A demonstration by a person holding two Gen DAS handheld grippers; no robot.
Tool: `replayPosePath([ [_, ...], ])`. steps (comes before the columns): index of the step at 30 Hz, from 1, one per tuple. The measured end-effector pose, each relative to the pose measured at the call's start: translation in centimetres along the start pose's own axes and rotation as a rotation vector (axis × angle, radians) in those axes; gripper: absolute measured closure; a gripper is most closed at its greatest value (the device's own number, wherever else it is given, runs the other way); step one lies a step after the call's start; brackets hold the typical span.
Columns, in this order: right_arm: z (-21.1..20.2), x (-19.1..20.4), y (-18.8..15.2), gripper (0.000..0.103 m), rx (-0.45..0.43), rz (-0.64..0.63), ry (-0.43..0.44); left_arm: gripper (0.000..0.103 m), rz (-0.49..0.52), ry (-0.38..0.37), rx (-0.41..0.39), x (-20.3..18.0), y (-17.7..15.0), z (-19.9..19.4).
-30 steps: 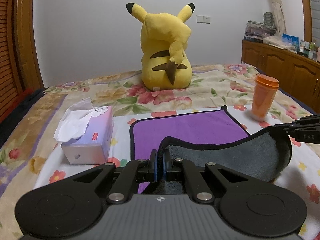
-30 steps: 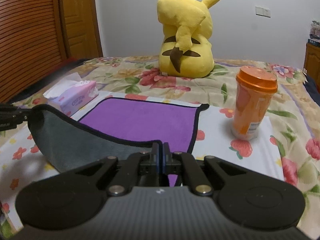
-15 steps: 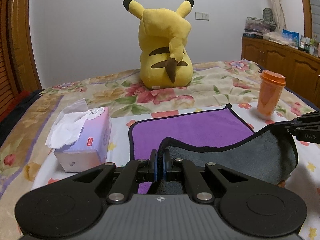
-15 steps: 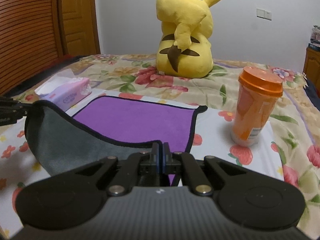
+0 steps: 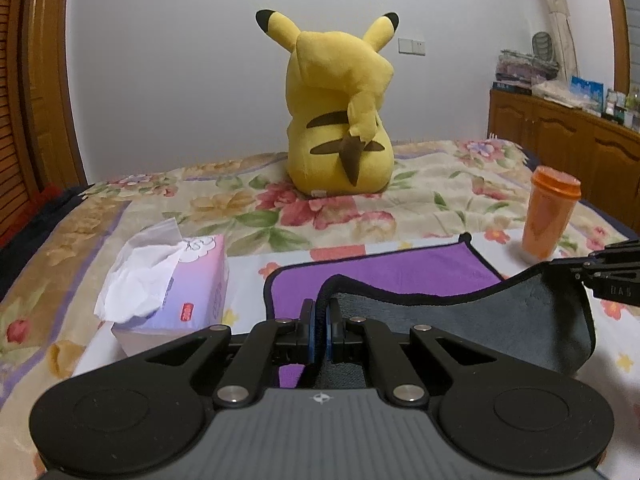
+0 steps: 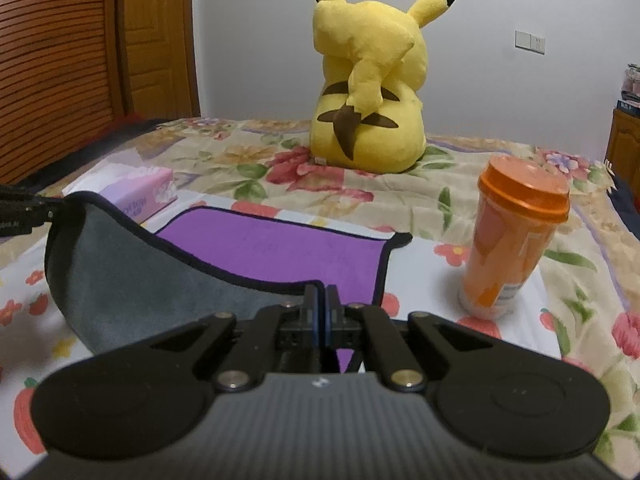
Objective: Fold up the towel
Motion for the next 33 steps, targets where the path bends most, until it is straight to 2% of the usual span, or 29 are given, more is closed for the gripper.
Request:
replayPosePath([
  [15, -0.4, -0.5, 3.2, 0.099, -0.062, -0.032, -0.016, 0.095, 0.0, 0.018, -0.059, 0.1, 3.0, 0.8],
  [33, 3.5, -1.6, 6.6, 0.1, -0.095, -0.086, -0.065, 0.095, -0.002, 0.061, -0.083, 1.5, 6.0, 5.2],
])
Point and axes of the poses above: each gripper's, at about its wrist camera, not at the fingertips, and z roughly the way its jaws point, x to its left, y to its top, the point moved 2 cm from there along z, roughly the way its jaws point, and after that the axes turned 13 degrees about x, right-handed, at the moved point
